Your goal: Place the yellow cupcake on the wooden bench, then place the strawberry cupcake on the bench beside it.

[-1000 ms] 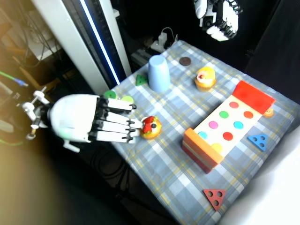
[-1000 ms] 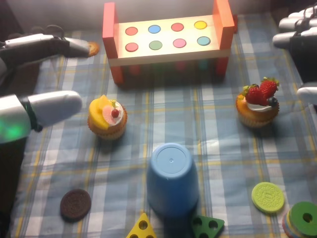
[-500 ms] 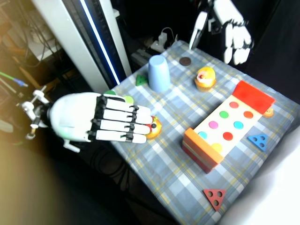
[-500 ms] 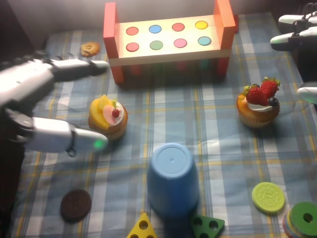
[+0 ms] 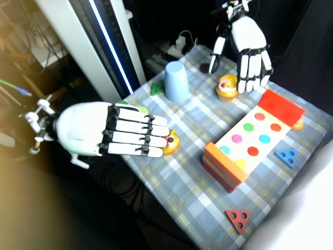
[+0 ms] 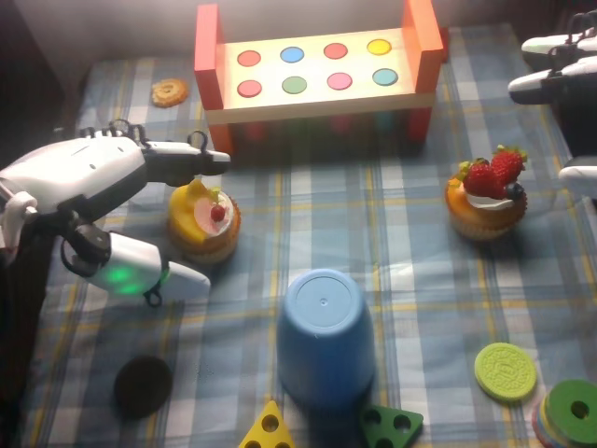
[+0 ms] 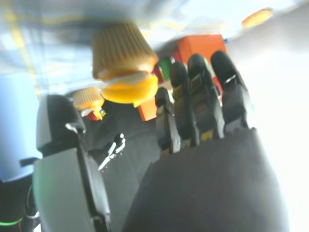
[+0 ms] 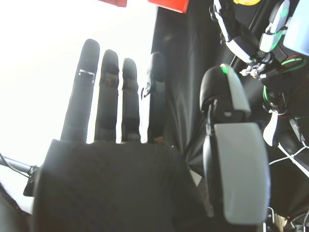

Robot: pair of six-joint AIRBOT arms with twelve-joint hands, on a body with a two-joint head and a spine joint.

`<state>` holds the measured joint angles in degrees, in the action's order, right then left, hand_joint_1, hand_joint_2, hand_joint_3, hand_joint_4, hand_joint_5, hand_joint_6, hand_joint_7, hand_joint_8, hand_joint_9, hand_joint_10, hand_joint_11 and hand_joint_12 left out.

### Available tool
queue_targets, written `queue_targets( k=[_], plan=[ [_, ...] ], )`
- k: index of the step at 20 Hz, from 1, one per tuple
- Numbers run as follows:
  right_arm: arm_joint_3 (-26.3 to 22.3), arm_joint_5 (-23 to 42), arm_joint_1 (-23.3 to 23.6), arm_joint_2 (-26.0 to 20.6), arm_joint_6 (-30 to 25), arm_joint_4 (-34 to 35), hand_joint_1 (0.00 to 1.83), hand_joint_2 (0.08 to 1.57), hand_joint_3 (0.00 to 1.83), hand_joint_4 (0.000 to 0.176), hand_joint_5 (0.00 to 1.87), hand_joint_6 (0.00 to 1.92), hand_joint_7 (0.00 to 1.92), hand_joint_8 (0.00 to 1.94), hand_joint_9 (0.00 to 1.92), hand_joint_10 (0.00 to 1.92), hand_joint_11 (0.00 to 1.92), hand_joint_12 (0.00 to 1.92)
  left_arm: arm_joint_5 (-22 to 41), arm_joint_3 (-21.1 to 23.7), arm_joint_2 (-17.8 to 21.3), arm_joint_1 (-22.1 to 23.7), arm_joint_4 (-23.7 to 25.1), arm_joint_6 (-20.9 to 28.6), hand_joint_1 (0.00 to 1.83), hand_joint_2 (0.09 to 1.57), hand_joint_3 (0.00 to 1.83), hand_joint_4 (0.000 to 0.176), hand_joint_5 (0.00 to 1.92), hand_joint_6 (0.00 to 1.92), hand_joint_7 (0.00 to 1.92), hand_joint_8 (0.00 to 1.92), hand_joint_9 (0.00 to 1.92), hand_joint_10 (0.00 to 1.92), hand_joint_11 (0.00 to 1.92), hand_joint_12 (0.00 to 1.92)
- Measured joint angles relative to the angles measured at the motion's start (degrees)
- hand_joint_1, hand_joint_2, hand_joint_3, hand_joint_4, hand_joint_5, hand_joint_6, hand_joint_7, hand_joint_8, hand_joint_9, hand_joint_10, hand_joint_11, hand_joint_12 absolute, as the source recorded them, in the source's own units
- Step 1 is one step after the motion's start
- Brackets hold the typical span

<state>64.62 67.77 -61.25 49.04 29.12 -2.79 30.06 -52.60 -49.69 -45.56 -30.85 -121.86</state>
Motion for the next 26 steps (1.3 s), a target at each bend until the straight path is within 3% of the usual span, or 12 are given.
queue_targets(
  k=[4,5,8,9,12,15,16,17,18,23,25,26],
  plan=[
    [0.00,-0.24,0.00,0.00,-0.02,-0.07,0.65,1.20,0.00,0.017,0.66,0.00,0.42,0.00,0.41,0.00,0.24,0.54,-1.14,-1.79,-1.62,1.75,-0.83,-0.87,0.91,0.85,0.00,0.176,0.37,0.00,0.53,0.01,0.47,0.01,0.00,0.75],
    [0.00,-0.26,0.00,0.00,-0.04,-0.26,0.66,1.20,0.00,0.010,0.67,0.00,0.43,0.00,0.41,0.00,0.23,0.54,-1.14,-1.92,-1.70,1.84,-0.92,-1.03,0.91,0.86,0.00,0.176,0.38,0.01,0.56,0.01,0.48,0.01,0.00,0.75],
    [0.00,-0.39,0.00,0.00,-0.09,-0.44,0.62,1.21,0.00,0.021,0.69,0.00,0.44,0.00,0.42,0.00,0.21,0.60,-1.64,-2.03,-2.05,1.88,-1.75,-2.36,0.96,0.92,0.00,0.164,0.54,0.01,0.84,0.02,0.60,0.02,0.00,0.71],
    [0.00,-0.39,0.02,0.00,-0.11,-0.46,0.64,1.22,0.00,0.002,0.70,0.00,0.44,0.00,0.42,0.00,0.21,0.61,-1.75,-2.03,-2.12,2.01,-1.84,-2.38,0.97,0.93,0.00,0.156,0.57,0.01,0.89,0.02,0.65,0.02,0.00,0.79],
    [0.00,-0.42,0.00,0.00,-0.35,-0.46,0.68,1.22,0.00,0.000,0.72,0.01,0.45,0.00,0.43,0.00,0.23,0.62,-1.84,-2.45,-2.25,2.47,-2.29,-2.62,0.99,0.99,0.00,0.160,0.64,0.00,0.96,0.01,0.68,0.01,0.00,0.79],
    [0.00,-0.42,0.00,0.00,-0.42,-0.46,0.68,1.22,0.00,0.000,0.73,0.01,0.45,0.00,0.43,0.00,0.21,0.60,-1.77,-2.62,-2.36,2.47,-2.84,-2.60,1.07,1.02,0.00,0.126,0.74,0.01,1.02,0.01,0.73,0.02,0.00,0.76],
    [0.00,-0.44,0.00,0.00,-0.52,-0.44,0.68,1.22,0.00,0.000,0.73,0.01,0.46,0.00,0.42,0.00,0.20,0.60,-1.79,-2.62,-2.36,2.47,-2.82,-2.60,1.31,1.10,0.00,0.097,0.81,0.00,1.07,0.66,0.75,0.00,0.00,0.64],
    [0.00,-0.42,-0.04,0.00,-0.55,-0.46,0.68,1.23,0.00,0.000,0.73,0.01,0.46,0.00,0.42,0.00,0.20,0.59,-1.79,-2.62,-2.36,2.47,-2.86,-2.49,1.35,1.08,0.00,0.057,0.89,0.01,1.05,0.85,0.81,0.01,0.00,0.73],
    [0.00,-0.42,-0.02,0.00,-0.59,-0.46,0.68,1.22,0.00,0.000,0.73,0.01,0.46,0.01,0.43,0.00,0.21,0.59,-1.79,-2.62,-2.36,2.51,-2.84,-2.40,1.28,1.07,0.00,0.000,1.02,0.56,1.13,0.86,0.87,0.02,0.00,0.78],
    [0.00,-0.35,-0.22,0.00,-0.79,-0.44,0.66,1.23,0.00,0.000,0.74,0.00,0.47,0.00,0.43,0.00,0.18,0.60,-1.22,-2.36,-2.64,3.26,-2.93,-2.58,1.26,1.07,0.00,0.000,1.04,0.71,1.14,0.89,1.05,0.04,0.00,0.86],
    [0.00,-0.55,-0.46,0.00,-0.79,-0.50,0.65,1.23,0.00,0.000,0.74,0.00,0.48,0.00,0.44,0.00,0.18,0.60,-0.72,-1.49,-1.68,4.04,0.70,2.75,1.27,1.06,0.00,0.000,1.05,0.71,1.19,0.78,1.08,0.04,0.00,0.90],
    [0.00,-0.55,-0.44,0.00,-0.79,-0.50,0.65,1.23,0.00,0.000,0.74,0.00,0.47,0.00,0.43,0.00,0.18,0.60,0.00,-1.16,-1.29,4.68,1.81,4.04,1.27,1.06,0.00,0.000,1.04,0.70,1.18,0.82,1.07,0.03,0.00,0.75]
  ],
)
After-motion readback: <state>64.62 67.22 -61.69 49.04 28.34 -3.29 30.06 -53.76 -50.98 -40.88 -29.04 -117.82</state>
